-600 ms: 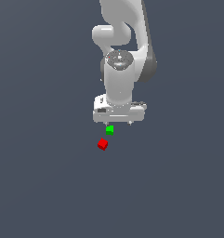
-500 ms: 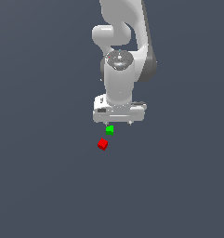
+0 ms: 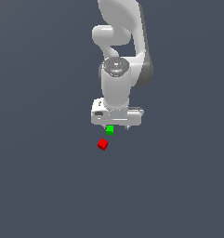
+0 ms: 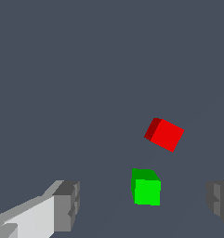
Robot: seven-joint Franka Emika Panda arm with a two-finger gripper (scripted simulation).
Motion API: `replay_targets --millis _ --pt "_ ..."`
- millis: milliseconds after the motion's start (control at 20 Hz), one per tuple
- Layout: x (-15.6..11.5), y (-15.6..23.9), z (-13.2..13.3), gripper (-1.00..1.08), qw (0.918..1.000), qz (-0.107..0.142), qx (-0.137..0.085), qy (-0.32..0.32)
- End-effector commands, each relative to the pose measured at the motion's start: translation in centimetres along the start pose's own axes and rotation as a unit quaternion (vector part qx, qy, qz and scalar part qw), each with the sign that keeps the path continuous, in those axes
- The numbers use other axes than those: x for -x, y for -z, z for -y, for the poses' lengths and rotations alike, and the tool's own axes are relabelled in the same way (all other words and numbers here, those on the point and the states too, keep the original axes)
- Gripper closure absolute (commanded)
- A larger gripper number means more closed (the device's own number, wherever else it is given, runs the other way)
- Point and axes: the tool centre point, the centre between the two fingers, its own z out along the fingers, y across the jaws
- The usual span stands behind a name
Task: Stack the red cube on top of the green cube.
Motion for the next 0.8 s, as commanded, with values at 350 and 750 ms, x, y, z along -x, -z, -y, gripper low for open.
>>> replay_targets --millis 350,750 --pt "-1.4 -4.6 -3.2 -0.92 0.9931 -0.006 0.006 -0.117" --pt "-1.9 -8.1 -5.9 -0.92 0.9785 -0.011 0.01 -0.206"
